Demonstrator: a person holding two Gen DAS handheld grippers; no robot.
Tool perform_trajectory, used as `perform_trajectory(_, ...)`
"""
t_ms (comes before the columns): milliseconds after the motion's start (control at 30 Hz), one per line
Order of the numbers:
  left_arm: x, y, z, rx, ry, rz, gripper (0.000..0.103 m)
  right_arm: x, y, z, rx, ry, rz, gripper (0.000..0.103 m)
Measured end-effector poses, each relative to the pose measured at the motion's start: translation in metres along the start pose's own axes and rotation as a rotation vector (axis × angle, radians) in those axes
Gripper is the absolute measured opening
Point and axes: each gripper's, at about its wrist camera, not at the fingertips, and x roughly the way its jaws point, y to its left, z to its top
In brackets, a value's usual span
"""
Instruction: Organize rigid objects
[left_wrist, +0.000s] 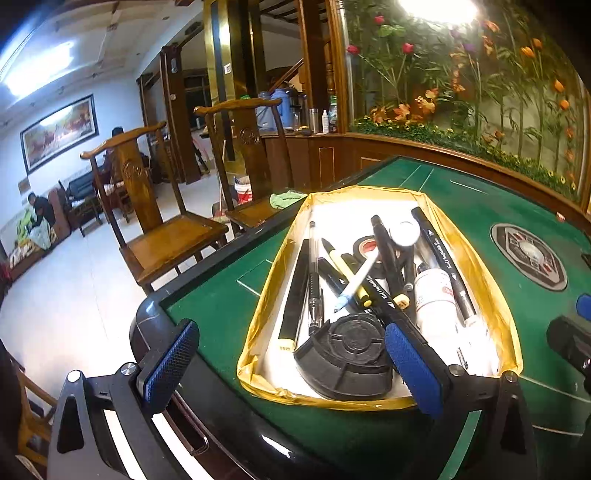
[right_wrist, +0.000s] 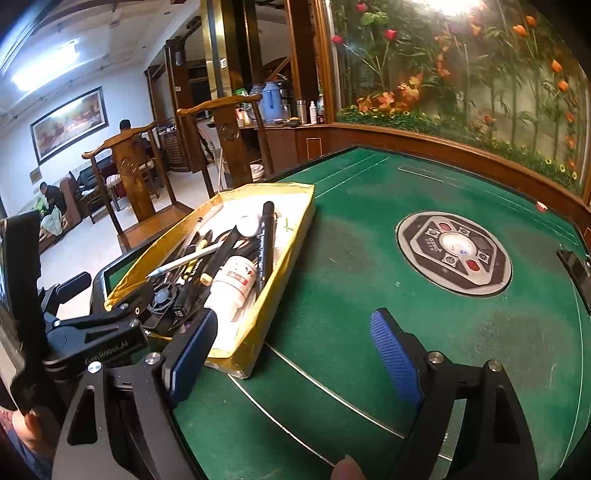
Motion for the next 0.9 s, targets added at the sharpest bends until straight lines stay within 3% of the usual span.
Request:
perform_trajectory(567, 0.0014, 0.0, -0.002, 0.016, -0.002, 0.024, 0.102, 0.0007, 0.002, -0.0015, -0.009, 0.003, -0.006, 0.084)
perform_trajectory(700, 0.0012, 0.0016, -0.0025, 0.016, 0.016, -0.006, 0.102, 0.0011, 0.0014, -0.0013, -0.007, 0.005, -0.006, 0.084)
perform_trajectory(900, -0.0051, -0.0042, -0.0066, 0.069, 0.013, 0.002, 0.101, 0.0005, -0.0009, -0.0022, 0.005, 0.003, -0.016, 0.084)
